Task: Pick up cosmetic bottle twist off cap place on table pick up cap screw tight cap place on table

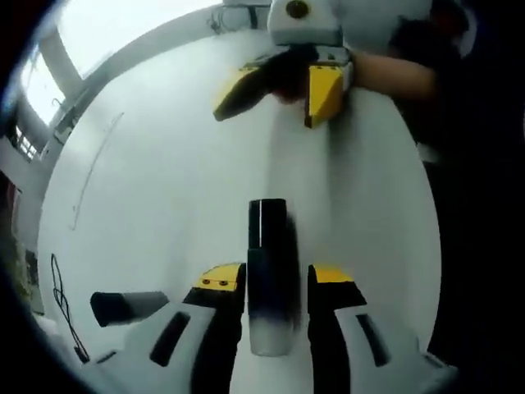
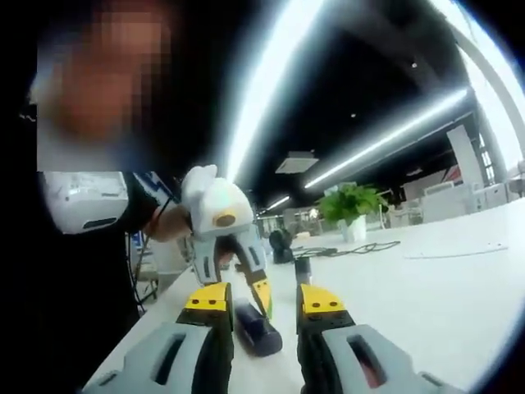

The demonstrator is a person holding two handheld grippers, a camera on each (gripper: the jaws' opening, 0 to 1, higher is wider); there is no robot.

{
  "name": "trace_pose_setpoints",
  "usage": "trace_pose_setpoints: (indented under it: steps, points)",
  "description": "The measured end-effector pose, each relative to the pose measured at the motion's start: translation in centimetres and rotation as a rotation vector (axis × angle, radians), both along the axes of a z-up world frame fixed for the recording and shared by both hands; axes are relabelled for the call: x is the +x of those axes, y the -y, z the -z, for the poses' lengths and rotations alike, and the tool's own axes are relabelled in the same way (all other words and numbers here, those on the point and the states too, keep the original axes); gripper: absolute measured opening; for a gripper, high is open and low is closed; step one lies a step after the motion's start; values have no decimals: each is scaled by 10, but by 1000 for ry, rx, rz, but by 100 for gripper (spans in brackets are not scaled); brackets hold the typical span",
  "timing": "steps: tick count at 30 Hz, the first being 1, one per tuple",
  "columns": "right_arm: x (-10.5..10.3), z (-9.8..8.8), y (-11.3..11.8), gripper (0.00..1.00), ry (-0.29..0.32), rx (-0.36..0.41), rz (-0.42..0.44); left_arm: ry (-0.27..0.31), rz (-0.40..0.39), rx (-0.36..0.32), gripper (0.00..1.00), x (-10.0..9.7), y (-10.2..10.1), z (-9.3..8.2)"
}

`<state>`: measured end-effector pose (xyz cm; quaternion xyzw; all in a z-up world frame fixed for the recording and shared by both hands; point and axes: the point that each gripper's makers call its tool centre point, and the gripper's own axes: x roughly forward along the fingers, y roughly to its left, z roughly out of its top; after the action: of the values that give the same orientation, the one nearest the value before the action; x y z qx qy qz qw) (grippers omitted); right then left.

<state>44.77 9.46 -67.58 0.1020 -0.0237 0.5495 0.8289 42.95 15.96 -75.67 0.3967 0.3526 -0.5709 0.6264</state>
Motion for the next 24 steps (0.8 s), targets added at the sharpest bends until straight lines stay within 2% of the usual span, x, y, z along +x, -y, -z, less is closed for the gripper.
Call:
trace_pose_setpoints:
  steps: [4, 10, 14, 21, 24]
  points:
    - [0, 1, -1, 24, 6, -14, -1, -9, 3, 28, 22, -1, -1, 7]
    - [1, 1, 0, 24, 5, -13, 2, -30, 8, 62, 20, 0, -3, 7]
    - [1, 2, 1, 24, 7, -18, 6, -79, 5, 76, 14, -6, -4, 9]
    - [2, 2, 2, 24, 5, -17, 11, -54, 39, 57, 14, -7, -4, 8]
    - [3, 1, 3, 24, 2, -9, 12, -50, 27, 61, 14, -5, -3, 8]
